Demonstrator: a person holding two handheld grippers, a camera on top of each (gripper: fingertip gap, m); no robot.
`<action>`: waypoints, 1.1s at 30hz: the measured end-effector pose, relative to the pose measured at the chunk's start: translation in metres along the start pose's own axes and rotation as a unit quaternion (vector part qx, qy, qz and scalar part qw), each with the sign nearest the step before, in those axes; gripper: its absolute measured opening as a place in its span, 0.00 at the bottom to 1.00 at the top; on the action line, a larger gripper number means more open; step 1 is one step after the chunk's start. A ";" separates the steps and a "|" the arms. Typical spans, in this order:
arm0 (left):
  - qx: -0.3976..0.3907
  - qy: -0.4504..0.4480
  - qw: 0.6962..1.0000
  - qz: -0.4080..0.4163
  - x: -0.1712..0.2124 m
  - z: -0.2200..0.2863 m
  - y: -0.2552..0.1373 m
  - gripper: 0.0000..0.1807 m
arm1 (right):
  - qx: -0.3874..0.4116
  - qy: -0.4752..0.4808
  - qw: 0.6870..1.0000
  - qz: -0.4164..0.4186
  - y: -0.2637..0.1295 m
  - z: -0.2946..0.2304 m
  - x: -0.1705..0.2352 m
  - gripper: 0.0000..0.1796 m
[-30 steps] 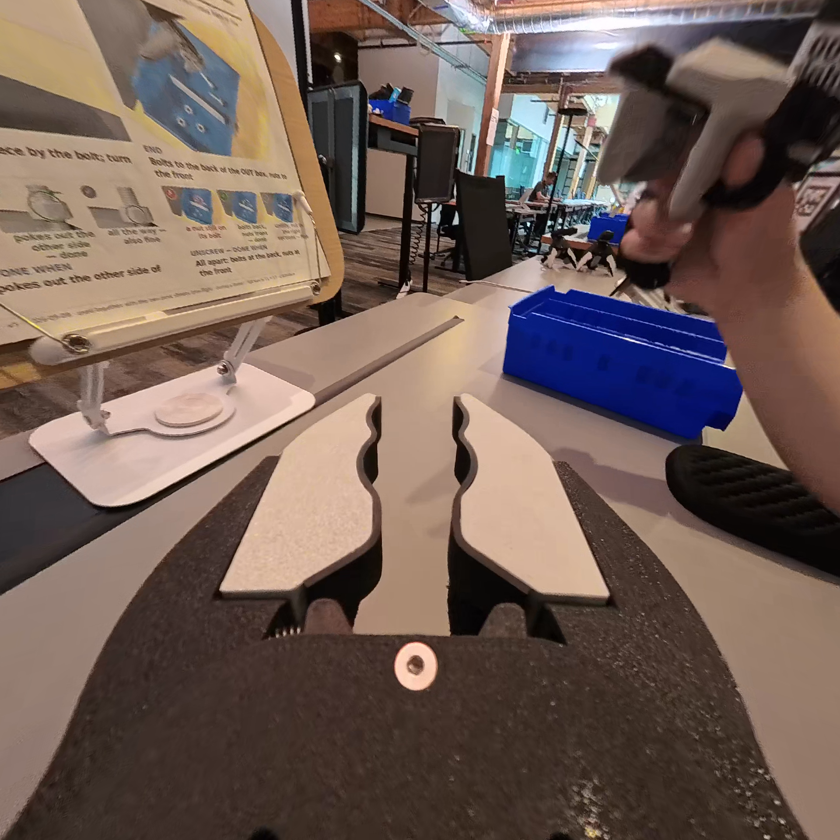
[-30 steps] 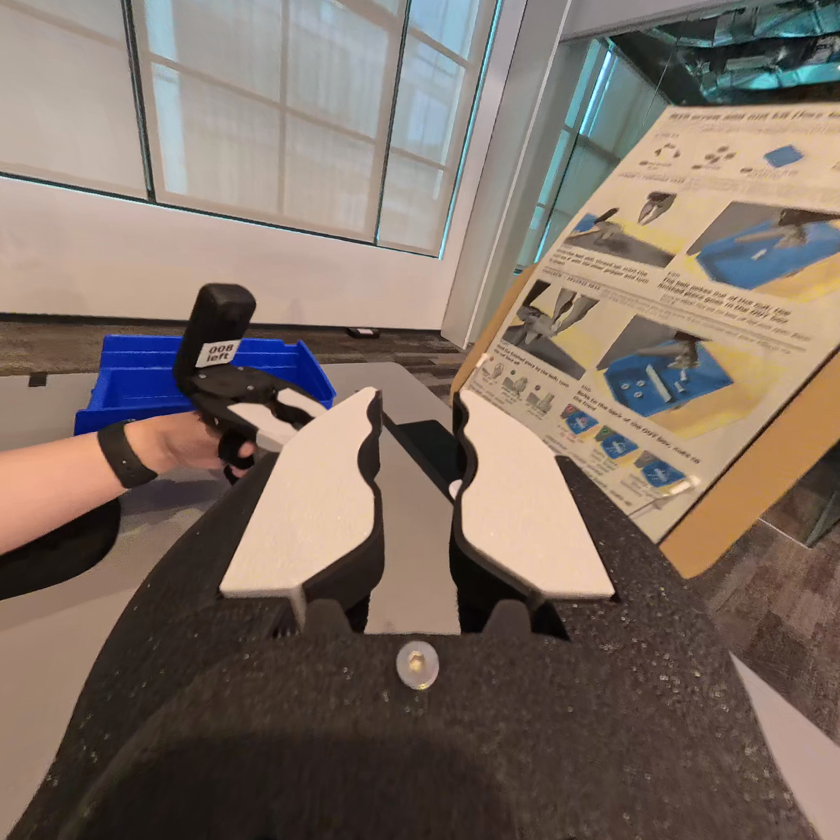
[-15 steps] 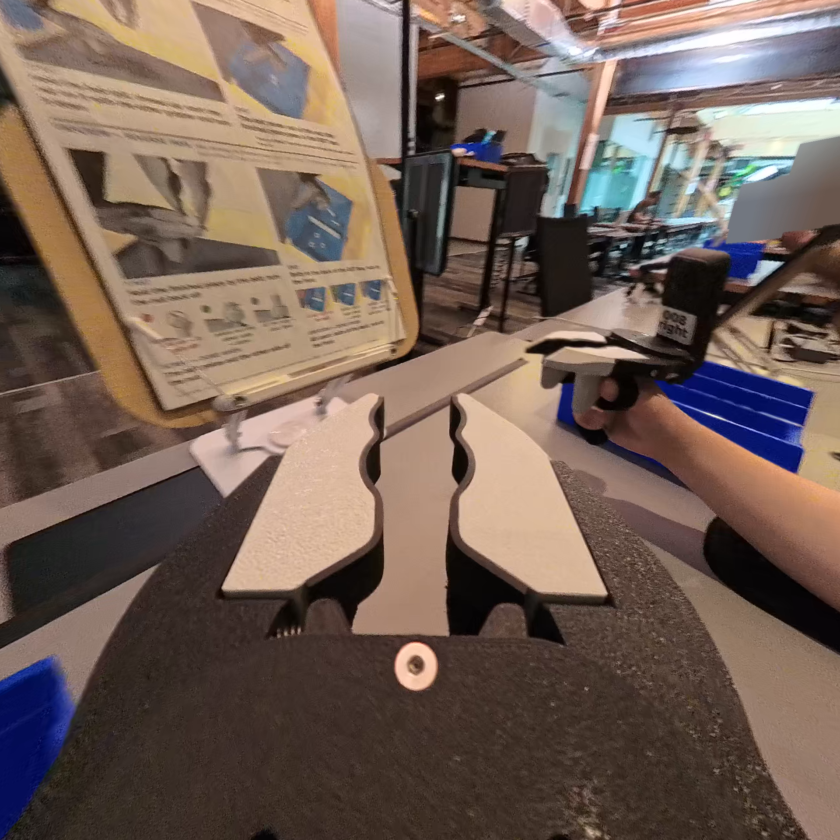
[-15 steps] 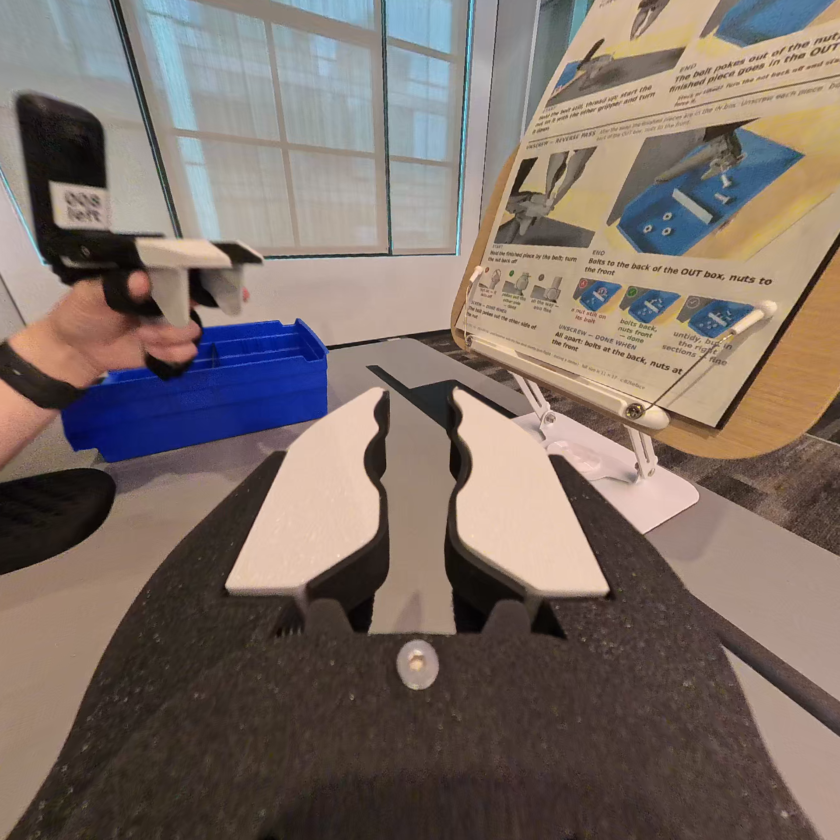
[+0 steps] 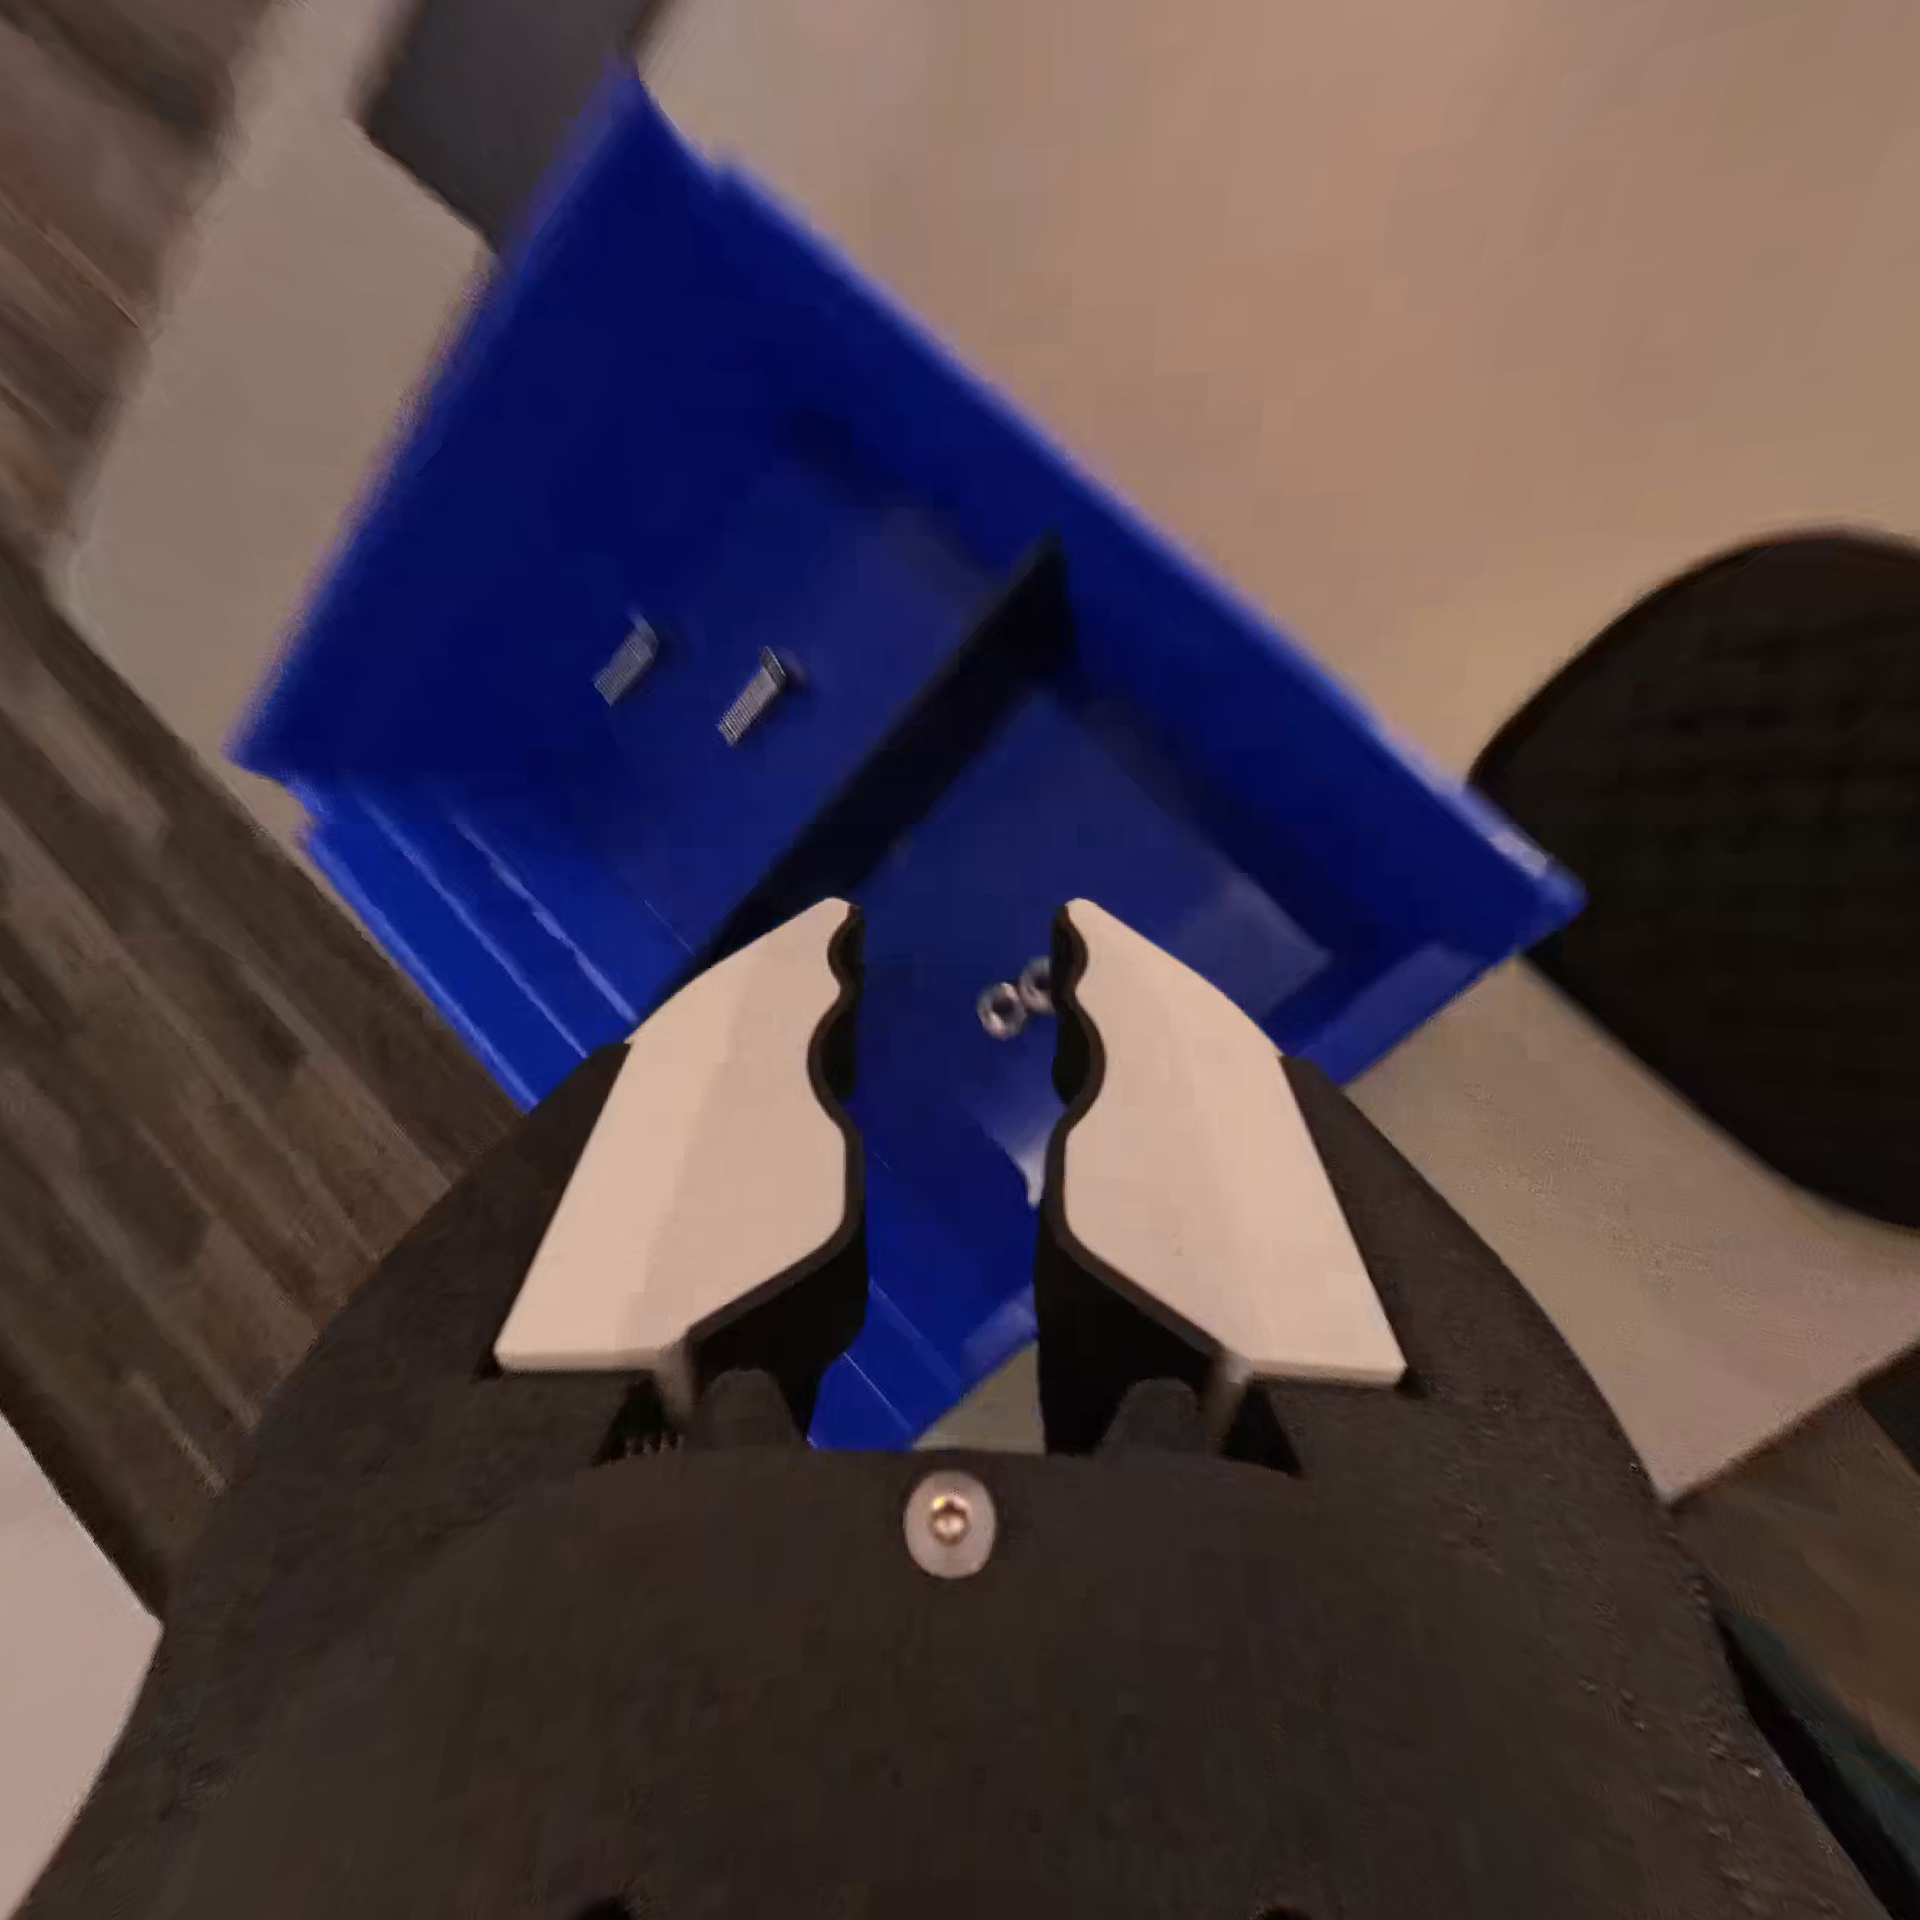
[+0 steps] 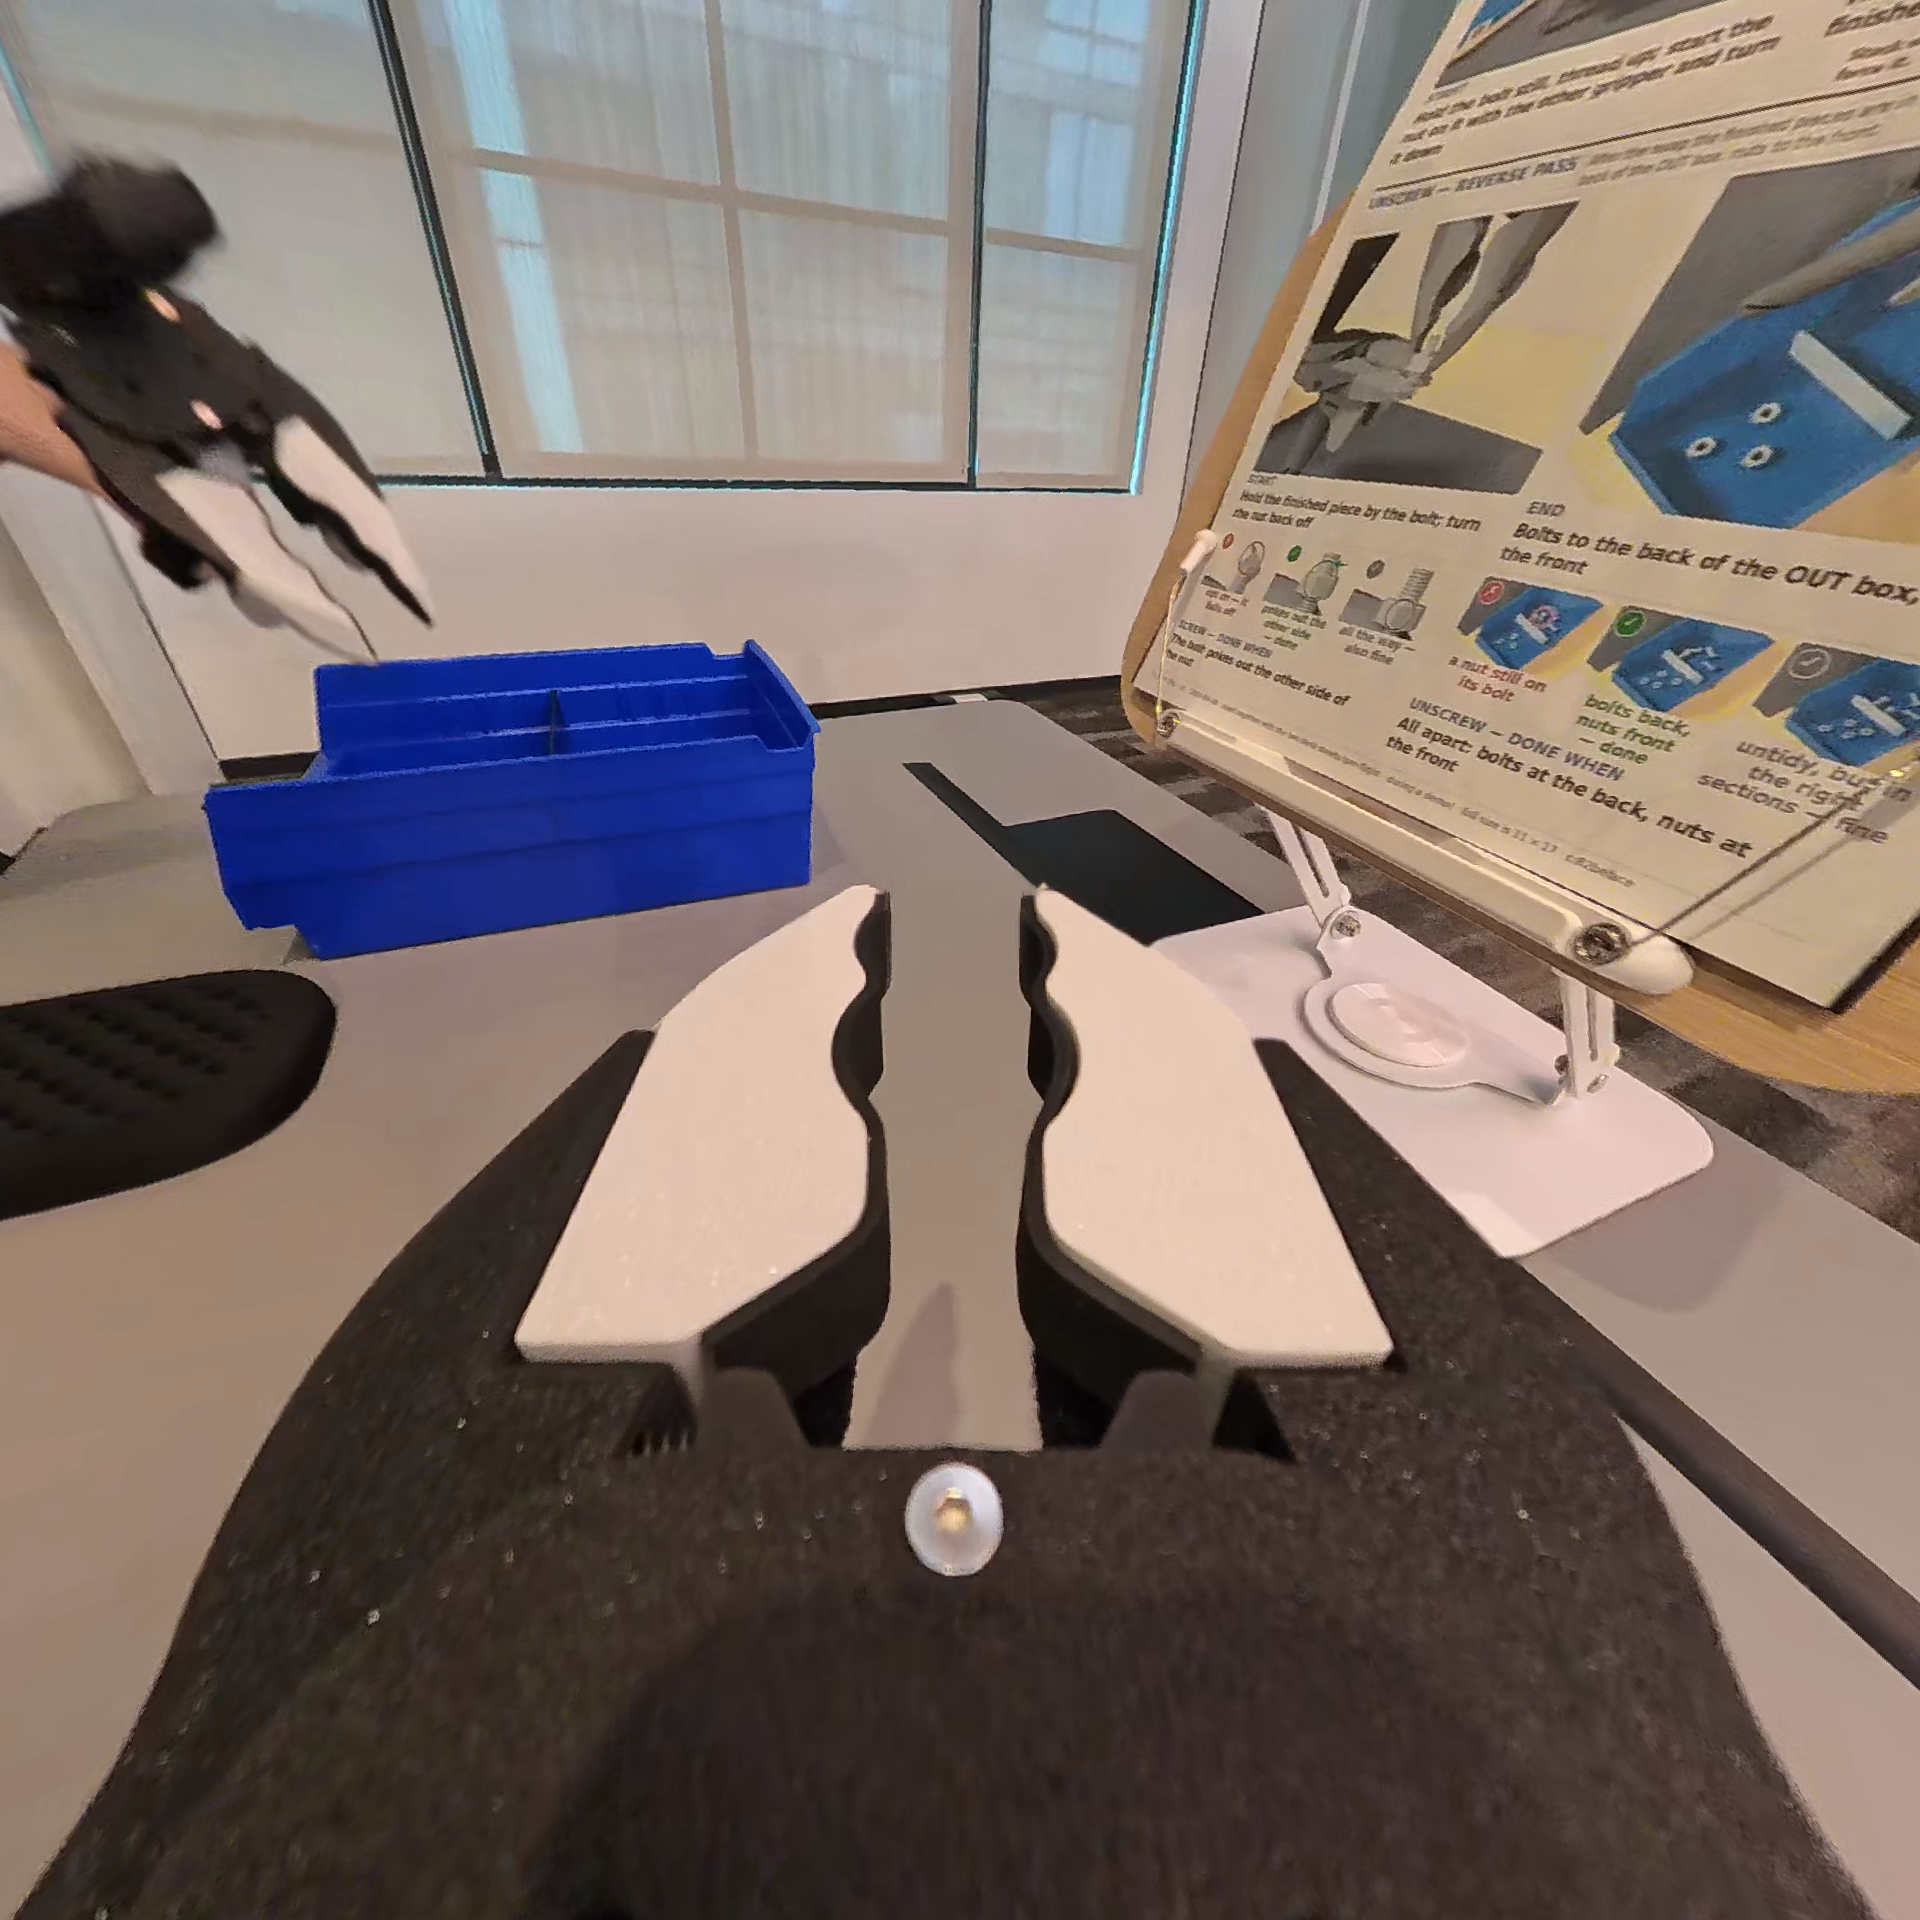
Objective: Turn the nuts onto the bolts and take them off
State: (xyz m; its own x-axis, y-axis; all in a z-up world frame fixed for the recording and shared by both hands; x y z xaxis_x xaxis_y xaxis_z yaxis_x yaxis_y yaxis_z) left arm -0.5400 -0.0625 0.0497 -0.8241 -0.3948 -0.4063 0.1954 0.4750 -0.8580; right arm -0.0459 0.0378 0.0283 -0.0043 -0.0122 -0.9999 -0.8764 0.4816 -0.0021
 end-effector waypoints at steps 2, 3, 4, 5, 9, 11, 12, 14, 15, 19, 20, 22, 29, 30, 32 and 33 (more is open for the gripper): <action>0.011 0.010 0.999 -0.037 0.022 0.004 0.021 0.18 | -0.013 0.005 1.000 0.002 0.002 -0.002 -0.001 0.13; 0.016 0.022 0.998 -0.051 0.030 0.007 0.031 0.18 | -0.015 0.005 1.000 0.003 0.002 -0.003 -0.001 0.13; 0.019 0.036 0.997 -0.068 0.037 0.010 0.039 0.18 | -0.016 0.005 1.000 0.005 0.001 -0.004 -0.001 0.13; 0.015 0.052 0.995 -0.086 0.043 0.012 0.046 0.18 | -0.018 0.005 1.000 0.006 0.000 -0.004 -0.002 0.13; 0.015 0.082 0.989 -0.120 0.055 0.014 0.064 0.17 | -0.026 0.022 0.999 0.024 -0.004 -0.003 -0.002 0.12; 0.018 0.085 0.988 -0.129 0.057 0.014 0.069 0.17 | -0.032 0.034 0.998 0.030 -0.006 -0.001 -0.001 0.12; 0.021 0.084 0.988 -0.131 0.057 0.013 0.072 0.17 | -0.035 0.039 0.998 0.030 -0.007 -0.001 0.000 0.12; 0.030 0.081 0.988 -0.128 0.058 0.012 0.076 0.17 | -0.035 0.042 0.998 0.026 -0.008 0.000 0.002 0.11; 0.038 0.081 0.987 -0.131 0.059 0.012 0.078 0.16 | -0.035 0.040 0.998 0.024 -0.008 0.000 0.003 0.11; 0.056 0.091 0.984 -0.144 0.064 0.011 0.084 0.16 | -0.038 0.036 0.998 0.019 -0.009 0.000 0.002 0.11; 0.064 0.092 0.983 -0.144 0.064 0.013 0.086 0.17 | -0.040 0.036 0.998 0.019 -0.008 0.000 0.002 0.11; 0.069 0.103 0.982 -0.145 0.064 0.014 0.090 0.17 | -0.043 0.036 0.998 0.018 -0.008 0.000 0.002 0.11; 0.085 0.117 0.976 -0.162 0.067 0.010 0.095 0.16 | -0.051 0.041 0.998 0.011 -0.007 0.000 0.006 0.11; 0.088 0.119 0.975 -0.165 0.068 0.010 0.095 0.16 | -0.051 0.041 0.998 0.010 -0.007 0.001 0.006 0.10; 0.086 0.123 0.975 -0.162 0.068 0.009 0.096 0.15 | -0.052 0.041 0.998 0.008 -0.006 0.001 0.006 0.10; 0.086 0.124 0.976 -0.159 0.068 0.008 0.097 0.15 | -0.052 0.042 0.998 0.007 -0.006 0.002 0.006 0.10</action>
Point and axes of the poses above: each gripper's, where its closed fingertips meet, y out along the fingers, x out of its underside, z = x × y across the jaws, the point moved 8 cm from there along -y, back along the fingers, and after that the axes turned 3 degrees about y, right-handed, at the moved point
